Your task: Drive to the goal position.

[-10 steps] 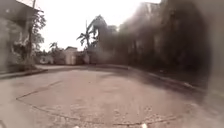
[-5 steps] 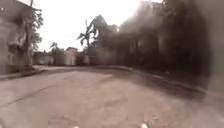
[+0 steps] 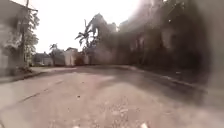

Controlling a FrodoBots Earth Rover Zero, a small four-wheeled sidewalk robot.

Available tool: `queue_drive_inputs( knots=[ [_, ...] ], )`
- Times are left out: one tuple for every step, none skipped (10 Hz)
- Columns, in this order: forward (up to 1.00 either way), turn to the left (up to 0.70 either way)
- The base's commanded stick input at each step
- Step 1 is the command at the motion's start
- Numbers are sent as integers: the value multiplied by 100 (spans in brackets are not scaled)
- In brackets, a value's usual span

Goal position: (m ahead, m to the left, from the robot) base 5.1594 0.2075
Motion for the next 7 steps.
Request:
queue_drive_inputs(
  knots=[
    [100, 0],
    [100, 0],
    [100, 0],
    [100, 0],
    [100, 0],
    [100, 0],
    [100, 0]
  ],
)
